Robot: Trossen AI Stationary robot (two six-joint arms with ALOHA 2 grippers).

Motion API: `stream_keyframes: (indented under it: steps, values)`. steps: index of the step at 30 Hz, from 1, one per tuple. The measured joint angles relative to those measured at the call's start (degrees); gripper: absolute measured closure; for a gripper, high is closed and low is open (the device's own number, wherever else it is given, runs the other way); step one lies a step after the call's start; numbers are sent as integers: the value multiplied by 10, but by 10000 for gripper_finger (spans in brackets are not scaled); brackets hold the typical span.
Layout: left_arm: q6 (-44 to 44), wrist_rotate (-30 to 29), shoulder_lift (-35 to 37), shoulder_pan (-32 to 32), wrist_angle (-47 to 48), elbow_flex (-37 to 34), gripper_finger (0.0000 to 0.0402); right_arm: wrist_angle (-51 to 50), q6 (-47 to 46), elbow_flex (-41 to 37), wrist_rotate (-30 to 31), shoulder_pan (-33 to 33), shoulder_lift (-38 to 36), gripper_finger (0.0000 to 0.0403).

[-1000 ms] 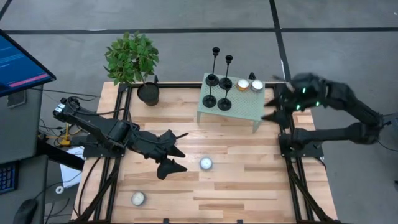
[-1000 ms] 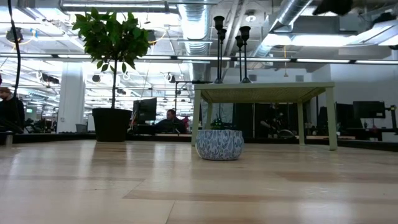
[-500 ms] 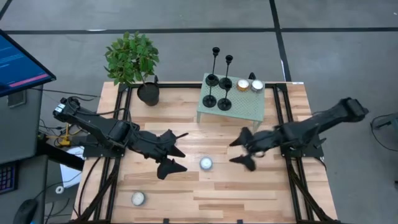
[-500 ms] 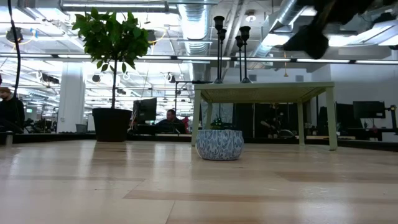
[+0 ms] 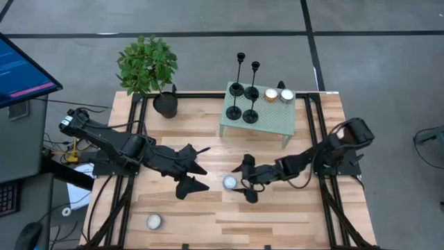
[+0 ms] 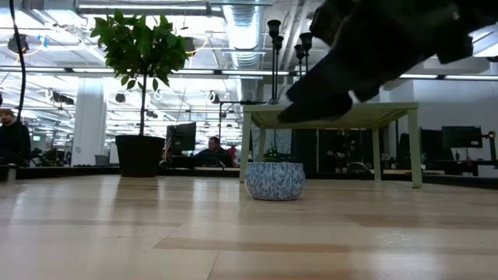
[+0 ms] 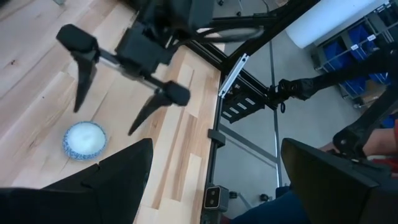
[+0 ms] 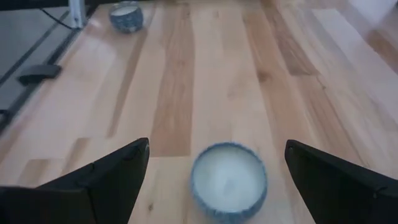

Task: Pick & Place candle stick holders
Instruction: Put the blue scented candle on the shelf

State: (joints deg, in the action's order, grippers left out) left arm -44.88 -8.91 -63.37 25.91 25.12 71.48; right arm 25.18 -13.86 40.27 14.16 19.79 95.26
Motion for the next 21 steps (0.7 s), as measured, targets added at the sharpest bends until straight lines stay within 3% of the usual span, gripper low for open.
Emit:
stream_keyframes:
  steps: [21]
  values:
    - [-5, 0, 0, 0, -7, 0, 46, 147, 3, 1, 7, -19, 153, 37]
